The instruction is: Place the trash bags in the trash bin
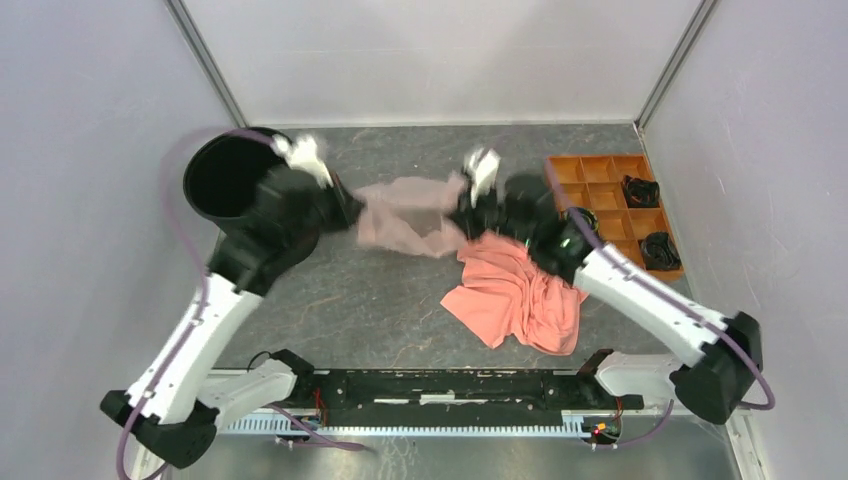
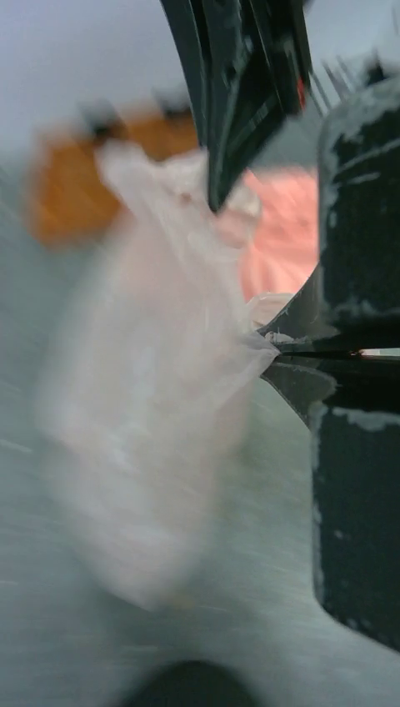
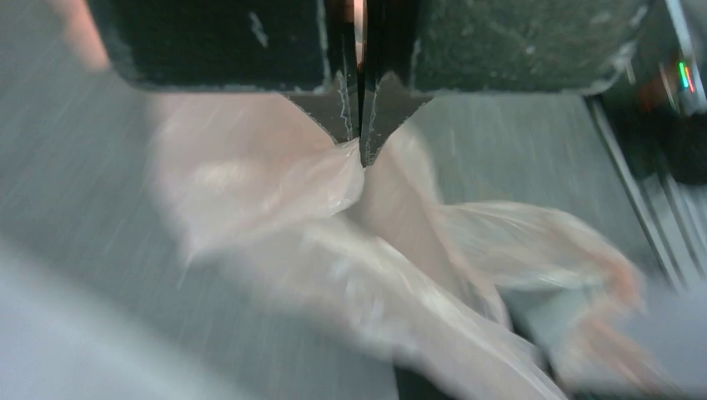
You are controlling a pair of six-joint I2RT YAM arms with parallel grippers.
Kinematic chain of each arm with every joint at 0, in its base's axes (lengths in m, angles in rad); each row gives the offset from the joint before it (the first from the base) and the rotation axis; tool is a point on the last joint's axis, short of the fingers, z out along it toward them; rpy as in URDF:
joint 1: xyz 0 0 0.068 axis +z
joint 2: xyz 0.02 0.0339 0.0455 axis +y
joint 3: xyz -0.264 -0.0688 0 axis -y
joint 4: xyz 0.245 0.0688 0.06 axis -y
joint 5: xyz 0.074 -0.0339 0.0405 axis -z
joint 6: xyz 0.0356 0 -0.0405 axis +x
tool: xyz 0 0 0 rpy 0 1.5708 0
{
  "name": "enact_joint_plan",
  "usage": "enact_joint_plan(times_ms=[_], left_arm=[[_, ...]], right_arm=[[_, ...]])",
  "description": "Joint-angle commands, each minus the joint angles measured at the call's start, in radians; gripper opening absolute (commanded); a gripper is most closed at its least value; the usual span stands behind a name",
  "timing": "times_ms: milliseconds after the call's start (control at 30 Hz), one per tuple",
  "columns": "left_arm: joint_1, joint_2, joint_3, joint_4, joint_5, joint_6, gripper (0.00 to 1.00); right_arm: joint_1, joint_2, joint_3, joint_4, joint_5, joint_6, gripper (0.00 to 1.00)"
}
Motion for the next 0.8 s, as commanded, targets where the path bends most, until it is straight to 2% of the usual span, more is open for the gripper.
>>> enact_joint_plan(times_ms=[0,67,100,167,233,300,333,400,467,533,567,633,700,767], left_arm=[[0.002,0.080,0.653,0.062,0.032,0.146,0.02],[0.002,0.073,0.783,0.132,0.131,0.164,0.02],[0.002,0.035,0.751,0.208,0.174,0.161,0.02],[0.002,-0.077,0.566,0.383,0.186,0.123,0.02],[0.002,-0.174,0.341,0.447,0.111,0.063,0.02],[0.002,-0.214,0.146,0.349,0.006,0.014,0.02],[0.002,-0.212,0.058,0.214,-0.060,-0.039,0.02],[0.002,-0.188,-0.092,0.055,-0.141,-0.127,0.02],[0.002,-0.182,-0.213,-0.016,-0.102,-0.197,0.02],[0.002,-0.237,-0.309,0.032,-0.048,-0.243,0.02],[0.002,-0.274,-0.330,0.098,-0.026,-0.244,0.02],[0.002,-0.303,-0.281,0.171,-0.013,-0.204,0.02],[0.001,-0.243,-0.120,0.219,0.015,-0.127,0.02],[0.002,-0.162,0.110,0.228,0.080,-0.047,0.02]], right_arm=[[-0.001,-0.049,0.581,-0.024,0.041,-0.128,0.01],[-0.001,-0.100,0.644,0.075,-0.027,-0.108,0.01],[-0.002,-0.145,0.590,0.164,-0.058,-0.090,0.01],[0.000,-0.246,0.412,0.352,-0.110,-0.041,0.01],[-0.001,-0.303,0.203,0.465,-0.122,-0.015,0.01],[-0.001,-0.307,0.006,0.460,-0.063,0.011,0.01],[-0.001,-0.285,-0.100,0.417,-0.038,0.017,0.01],[-0.001,-0.222,-0.235,0.358,-0.023,0.052,0.01],[-0.002,-0.186,-0.376,0.391,-0.076,0.117,0.01],[0.000,-0.200,-0.461,0.460,-0.117,0.176,0.01],[-0.001,-0.221,-0.461,0.465,-0.103,0.181,0.01],[-0.001,-0.246,-0.349,0.379,-0.054,0.123,0.01],[-0.002,-0.240,-0.124,0.248,-0.030,0.017,0.01],[-0.001,-0.215,0.125,0.142,-0.024,-0.067,0.01]])
